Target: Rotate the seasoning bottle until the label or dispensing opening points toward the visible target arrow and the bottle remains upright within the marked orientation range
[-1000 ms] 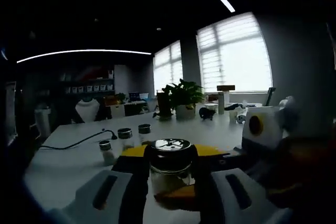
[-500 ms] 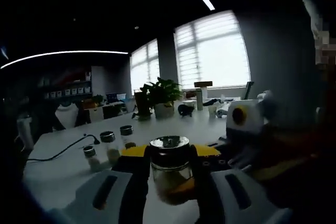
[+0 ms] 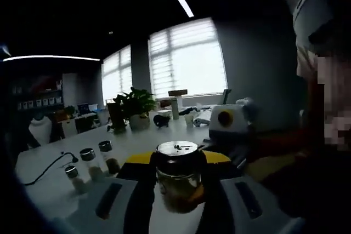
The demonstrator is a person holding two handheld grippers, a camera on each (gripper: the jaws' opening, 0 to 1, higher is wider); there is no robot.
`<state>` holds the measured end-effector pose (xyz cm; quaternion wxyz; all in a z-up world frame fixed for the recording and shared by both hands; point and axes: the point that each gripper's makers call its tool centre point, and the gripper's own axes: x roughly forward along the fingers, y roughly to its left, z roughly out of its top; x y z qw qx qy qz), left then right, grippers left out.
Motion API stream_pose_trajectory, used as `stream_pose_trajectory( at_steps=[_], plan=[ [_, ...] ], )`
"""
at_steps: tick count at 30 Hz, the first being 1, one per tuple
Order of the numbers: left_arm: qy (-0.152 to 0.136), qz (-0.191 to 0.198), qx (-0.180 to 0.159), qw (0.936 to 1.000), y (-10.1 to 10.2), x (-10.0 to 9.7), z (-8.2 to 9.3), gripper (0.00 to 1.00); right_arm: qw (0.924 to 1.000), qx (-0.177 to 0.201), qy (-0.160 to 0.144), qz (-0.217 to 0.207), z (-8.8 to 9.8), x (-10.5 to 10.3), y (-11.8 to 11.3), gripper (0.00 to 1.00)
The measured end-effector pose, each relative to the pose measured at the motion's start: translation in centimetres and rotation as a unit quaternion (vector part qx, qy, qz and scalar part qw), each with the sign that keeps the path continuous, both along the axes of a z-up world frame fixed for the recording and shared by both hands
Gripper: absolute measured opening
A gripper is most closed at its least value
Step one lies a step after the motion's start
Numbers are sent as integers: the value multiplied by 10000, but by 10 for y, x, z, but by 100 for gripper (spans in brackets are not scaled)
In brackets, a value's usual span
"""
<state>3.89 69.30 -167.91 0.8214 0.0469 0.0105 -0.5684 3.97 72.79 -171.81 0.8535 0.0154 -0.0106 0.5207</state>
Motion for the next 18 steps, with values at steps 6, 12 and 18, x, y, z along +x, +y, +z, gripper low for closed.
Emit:
stream_pose_trajectory(
  at_steps=[6,12,18],
  plan=[
    [-13,565,-246,9981,2,7,-2,32,9998,153,121,-101,-2,6,1,30],
    [137,971,-141,9951,5,17,-14,32,9982,151,389,-432,-14,13,2,30],
    [198,1740,-277,9842,14,36,-15,32,9919,308,604,-1073,-16,30,3,29]
  ],
)
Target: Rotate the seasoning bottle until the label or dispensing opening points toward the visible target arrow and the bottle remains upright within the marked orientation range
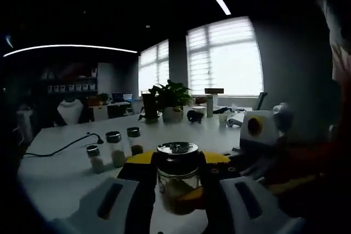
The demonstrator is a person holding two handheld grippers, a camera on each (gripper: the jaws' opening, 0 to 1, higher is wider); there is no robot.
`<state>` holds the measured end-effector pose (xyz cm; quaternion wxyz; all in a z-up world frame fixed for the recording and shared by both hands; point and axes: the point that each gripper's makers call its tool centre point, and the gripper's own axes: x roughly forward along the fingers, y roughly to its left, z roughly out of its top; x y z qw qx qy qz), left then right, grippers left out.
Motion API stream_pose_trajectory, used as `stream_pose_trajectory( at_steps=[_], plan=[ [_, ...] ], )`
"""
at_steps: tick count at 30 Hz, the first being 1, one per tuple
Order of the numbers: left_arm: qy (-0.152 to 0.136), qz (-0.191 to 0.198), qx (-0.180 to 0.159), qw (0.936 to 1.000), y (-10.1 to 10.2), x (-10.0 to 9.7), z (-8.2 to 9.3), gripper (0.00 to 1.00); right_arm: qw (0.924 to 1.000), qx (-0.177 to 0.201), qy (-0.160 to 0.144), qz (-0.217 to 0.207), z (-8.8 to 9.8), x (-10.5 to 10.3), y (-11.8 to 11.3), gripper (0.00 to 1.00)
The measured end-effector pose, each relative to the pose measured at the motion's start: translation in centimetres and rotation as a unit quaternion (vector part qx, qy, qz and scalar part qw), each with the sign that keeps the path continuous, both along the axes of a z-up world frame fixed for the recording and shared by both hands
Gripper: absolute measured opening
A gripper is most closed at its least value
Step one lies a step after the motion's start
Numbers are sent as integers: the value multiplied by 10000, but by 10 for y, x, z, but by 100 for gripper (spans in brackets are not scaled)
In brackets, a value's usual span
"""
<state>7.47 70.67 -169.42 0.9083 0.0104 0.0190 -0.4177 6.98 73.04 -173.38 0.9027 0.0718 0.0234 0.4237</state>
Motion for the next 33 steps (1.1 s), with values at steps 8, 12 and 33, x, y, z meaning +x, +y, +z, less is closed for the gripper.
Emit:
stream_pose_trajectory(
  at_steps=[8,12,33],
  plan=[
    [-145,1033,-134,9945,10,14,12,32,9988,-77,-114,-463,11,16,4,29],
    [-300,1141,-26,9930,8,12,15,32,9982,-122,-192,-559,13,18,3,29],
    [-442,-1296,-40,9906,-7,-12,29,34,9954,-271,-665,630,31,-10,-3,29]
  ],
)
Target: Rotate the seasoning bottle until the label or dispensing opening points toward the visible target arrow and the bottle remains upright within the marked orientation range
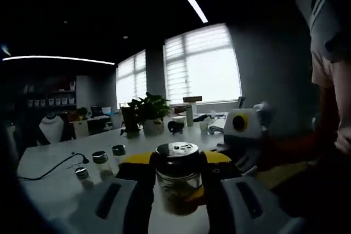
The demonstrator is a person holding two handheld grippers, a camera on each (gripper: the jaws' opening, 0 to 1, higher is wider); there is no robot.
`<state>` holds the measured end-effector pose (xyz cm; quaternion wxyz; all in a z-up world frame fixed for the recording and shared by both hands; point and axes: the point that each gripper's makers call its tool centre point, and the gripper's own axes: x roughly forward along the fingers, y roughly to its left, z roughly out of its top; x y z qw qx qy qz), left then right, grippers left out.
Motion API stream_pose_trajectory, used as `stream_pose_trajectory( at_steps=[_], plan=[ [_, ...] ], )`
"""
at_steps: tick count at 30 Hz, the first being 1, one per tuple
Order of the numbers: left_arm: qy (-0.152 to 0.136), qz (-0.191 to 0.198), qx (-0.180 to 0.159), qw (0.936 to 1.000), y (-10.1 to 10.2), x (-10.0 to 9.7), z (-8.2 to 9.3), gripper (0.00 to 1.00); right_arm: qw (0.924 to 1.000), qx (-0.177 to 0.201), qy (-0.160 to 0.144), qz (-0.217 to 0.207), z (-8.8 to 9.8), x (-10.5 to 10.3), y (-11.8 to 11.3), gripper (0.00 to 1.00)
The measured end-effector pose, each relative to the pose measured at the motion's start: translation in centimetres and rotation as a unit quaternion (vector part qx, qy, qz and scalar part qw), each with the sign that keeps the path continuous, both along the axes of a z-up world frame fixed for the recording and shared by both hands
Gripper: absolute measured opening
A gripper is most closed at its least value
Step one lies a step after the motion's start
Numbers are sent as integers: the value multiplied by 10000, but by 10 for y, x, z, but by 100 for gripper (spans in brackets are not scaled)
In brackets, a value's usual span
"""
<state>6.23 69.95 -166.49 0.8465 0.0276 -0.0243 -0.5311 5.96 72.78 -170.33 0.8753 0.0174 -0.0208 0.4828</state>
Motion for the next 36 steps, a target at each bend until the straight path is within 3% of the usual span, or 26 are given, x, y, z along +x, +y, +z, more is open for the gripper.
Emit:
stream_pose_trajectory(
  at_steps=[3,8,10,11,18,21,22,24,26,28,30,32,35,36],
  plan=[
    [-62,-160,243,9996,-3,-3,-6,35,9997,-216,-37,46,-5,-1,1,29],
    [68,-69,52,9999,-1,-1,-5,34,9999,-49,81,78,-5,-2,1,29],
    [184,87,-64,9998,3,4,-5,33,9999,-66,86,54,-6,0,1,29],
    [376,242,-194,9988,4,7,-6,33,9999,-74,112,40,-7,2,1,29],
    [497,837,-270,9949,4,15,-13,33,9991,140,380,-123,-14,8,2,30],
    [503,1818,-304,9816,15,27,-15,33,9955,262,669,-611,-19,18,1,30],
    [160,2001,-29,9796,16,28,-15,33,9954,214,612,-703,-20,21,5,29],
    [76,2305,46,9730,18,30,-14,33,9953,176,527,-797,-18,23,10,29],
    [79,2584,-105,9660,23,31,-9,33,9944,192,444,-942,-14,26,14,29],
    [82,2668,-145,9636,25,31,-7,33,9942,154,354,-1007,-11,27,17,29],
    [115,2706,-18,9626,26,32,-10,33,9935,-200,265,-1084,-16,30,17,29],
    [92,2701,49,9628,27,33,-13,33,9932,-176,304,-1109,-17,30,19,29],
    [118,2562,63,9665,28,32,-13,33,9941,-172,322,-1023,-18,29,15,29],
    [138,2408,32,9705,26,31,-13,33,9945,-162,331,-981,-17,28,14,28]
  ],
)
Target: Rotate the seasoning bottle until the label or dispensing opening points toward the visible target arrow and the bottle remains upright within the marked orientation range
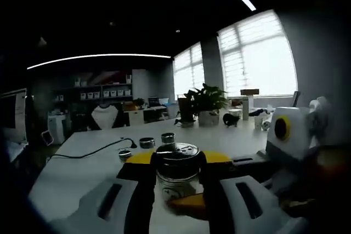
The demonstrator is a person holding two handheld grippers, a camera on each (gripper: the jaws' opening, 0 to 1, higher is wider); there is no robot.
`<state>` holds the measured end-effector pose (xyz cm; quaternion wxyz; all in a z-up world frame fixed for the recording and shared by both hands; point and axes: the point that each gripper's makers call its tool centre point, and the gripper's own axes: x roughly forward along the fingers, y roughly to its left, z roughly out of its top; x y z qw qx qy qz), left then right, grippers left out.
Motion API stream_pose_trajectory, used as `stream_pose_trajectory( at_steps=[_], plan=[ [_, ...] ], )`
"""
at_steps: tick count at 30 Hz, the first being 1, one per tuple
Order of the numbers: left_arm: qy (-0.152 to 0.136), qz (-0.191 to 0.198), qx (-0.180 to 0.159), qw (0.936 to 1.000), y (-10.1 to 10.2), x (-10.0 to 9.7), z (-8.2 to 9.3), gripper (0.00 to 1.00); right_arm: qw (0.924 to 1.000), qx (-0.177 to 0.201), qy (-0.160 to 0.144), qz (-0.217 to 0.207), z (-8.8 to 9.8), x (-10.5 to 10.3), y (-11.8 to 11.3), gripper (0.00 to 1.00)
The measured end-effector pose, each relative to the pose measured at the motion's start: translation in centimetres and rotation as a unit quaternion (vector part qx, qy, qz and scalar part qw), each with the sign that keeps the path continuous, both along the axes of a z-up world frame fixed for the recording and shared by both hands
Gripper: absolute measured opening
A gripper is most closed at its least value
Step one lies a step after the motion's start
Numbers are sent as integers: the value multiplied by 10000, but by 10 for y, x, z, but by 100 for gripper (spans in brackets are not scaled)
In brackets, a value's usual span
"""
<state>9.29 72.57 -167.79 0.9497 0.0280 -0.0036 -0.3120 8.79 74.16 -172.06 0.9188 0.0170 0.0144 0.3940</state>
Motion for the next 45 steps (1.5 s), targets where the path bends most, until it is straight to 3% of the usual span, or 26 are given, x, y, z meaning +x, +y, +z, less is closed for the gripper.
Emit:
stream_pose_trajectory(
  at_steps=[5,16,18,25,30,34,39,41,45],
  plan=[
    [-312,-801,336,9957,-12,-10,3,33,9992,200,75,345,2,-6,-7,28],
    [-346,-1335,526,9891,-23,-17,5,37,9963,-89,-146,848,4,-18,-8,28],
    [-335,-1299,592,9892,-25,-17,3,38,9956,-245,-257,868,4,-20,-7,28],
    [-245,-1183,523,9913,-22,-15,-1,38,9952,-174,-267,924,5,-22,-4,28],
    [-6,-1068,38,9943,-17,-11,-2,38,9952,-121,-193,956,4,-22,-3,29],
    [-83,-793,-4,9968,-13,-6,-4,37,9966,-394,-339,645,2,-17,-3,29],
    [0,-516,-104,9986,-10,1,-9,37,9987,231,234,385,-4,-11,-3,30],
    [43,-427,-181,9989,-7,4,-12,37,9991,156,133,369,-5,-10,-3,30],
    [-98,-207,-344,9991,1,8,-9,37,9994,212,220,160,-8,-5,-7,35]
  ],
)
